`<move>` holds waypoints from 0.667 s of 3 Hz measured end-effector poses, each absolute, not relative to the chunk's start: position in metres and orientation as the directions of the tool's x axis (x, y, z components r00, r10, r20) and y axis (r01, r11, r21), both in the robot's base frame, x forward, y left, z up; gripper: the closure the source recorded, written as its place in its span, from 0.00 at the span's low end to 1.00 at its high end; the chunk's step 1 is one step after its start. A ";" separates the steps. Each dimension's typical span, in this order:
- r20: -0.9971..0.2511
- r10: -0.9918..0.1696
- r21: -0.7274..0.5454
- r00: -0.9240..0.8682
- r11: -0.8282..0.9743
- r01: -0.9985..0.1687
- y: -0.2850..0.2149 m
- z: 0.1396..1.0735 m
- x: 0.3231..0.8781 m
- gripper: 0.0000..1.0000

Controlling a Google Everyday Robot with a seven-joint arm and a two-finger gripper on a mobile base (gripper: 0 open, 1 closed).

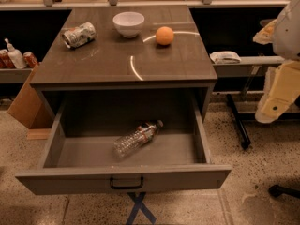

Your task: Pick water bottle from top drawer and place on counter

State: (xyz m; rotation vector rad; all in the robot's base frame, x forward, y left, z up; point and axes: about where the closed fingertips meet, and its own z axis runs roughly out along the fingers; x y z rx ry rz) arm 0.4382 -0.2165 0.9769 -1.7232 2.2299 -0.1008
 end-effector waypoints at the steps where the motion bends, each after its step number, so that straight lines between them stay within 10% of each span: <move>1: -0.207 -0.953 -0.248 -0.221 0.270 -0.930 -0.216 0.977 0.438 0.00; 2: -0.238 -0.961 -0.224 -0.143 0.197 -0.955 -0.188 0.948 0.449 0.00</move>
Offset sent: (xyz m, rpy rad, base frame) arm 0.0266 0.0734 -0.0805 0.0961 0.0648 0.2328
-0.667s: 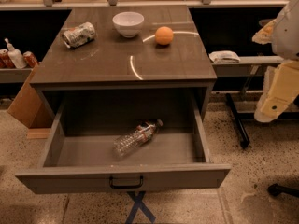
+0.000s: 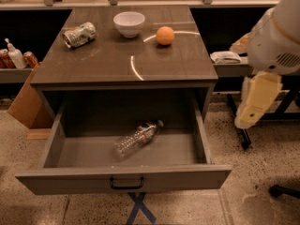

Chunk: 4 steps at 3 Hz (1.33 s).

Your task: Pick water bottle from top drawer and place on counter

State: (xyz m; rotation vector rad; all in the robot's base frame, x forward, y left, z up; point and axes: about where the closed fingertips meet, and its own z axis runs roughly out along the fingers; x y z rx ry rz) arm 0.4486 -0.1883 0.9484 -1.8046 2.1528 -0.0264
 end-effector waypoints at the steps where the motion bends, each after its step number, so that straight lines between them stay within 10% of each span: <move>1: -0.305 -0.951 -0.168 -0.056 0.111 -0.980 -0.150 0.908 0.460 0.00; 4: -0.407 -0.912 -0.095 0.045 -0.006 -0.995 -0.128 0.816 0.468 0.00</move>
Offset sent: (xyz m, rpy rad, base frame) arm 0.0091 0.0310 -0.0327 0.0583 0.0360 0.0842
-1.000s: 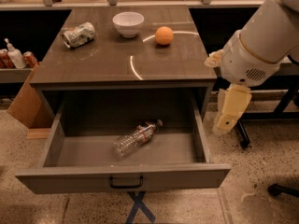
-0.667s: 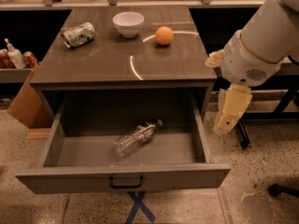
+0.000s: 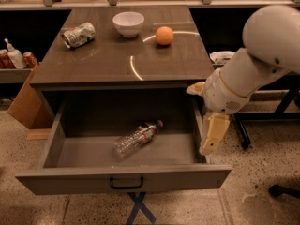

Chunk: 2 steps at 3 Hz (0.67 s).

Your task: Pick water bottle from top drawer and place on counter

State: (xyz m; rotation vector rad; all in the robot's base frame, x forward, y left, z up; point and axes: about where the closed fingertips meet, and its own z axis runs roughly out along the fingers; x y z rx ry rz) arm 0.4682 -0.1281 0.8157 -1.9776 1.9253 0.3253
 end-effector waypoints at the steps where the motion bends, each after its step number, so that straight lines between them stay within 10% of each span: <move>1: -0.445 -0.892 -0.076 0.077 -0.048 -0.996 -0.113 0.758 0.480 0.00; 2: -0.481 -0.871 -0.078 0.098 -0.069 -0.995 -0.098 0.722 0.501 0.00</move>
Offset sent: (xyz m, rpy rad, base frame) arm 0.0553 0.0441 -0.1310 0.1256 0.0192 0.0910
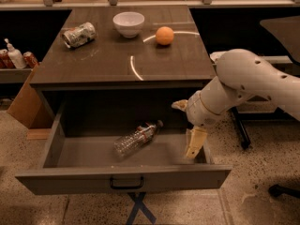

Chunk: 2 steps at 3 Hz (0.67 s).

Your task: Pick water bottle from top drawer and place on counter

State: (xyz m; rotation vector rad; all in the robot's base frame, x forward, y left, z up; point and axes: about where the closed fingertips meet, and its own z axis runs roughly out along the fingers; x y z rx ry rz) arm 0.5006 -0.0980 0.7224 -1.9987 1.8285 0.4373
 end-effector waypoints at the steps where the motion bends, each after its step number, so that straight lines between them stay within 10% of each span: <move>1: -0.516 -0.849 -0.092 0.113 -0.076 -0.993 -0.085 0.705 0.519 0.00; 2: -0.576 -0.809 -0.113 0.121 -0.068 -0.991 -0.072 0.689 0.540 0.00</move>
Offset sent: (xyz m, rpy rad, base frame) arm 0.0553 0.0292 -0.0439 0.1743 -0.0418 -0.0030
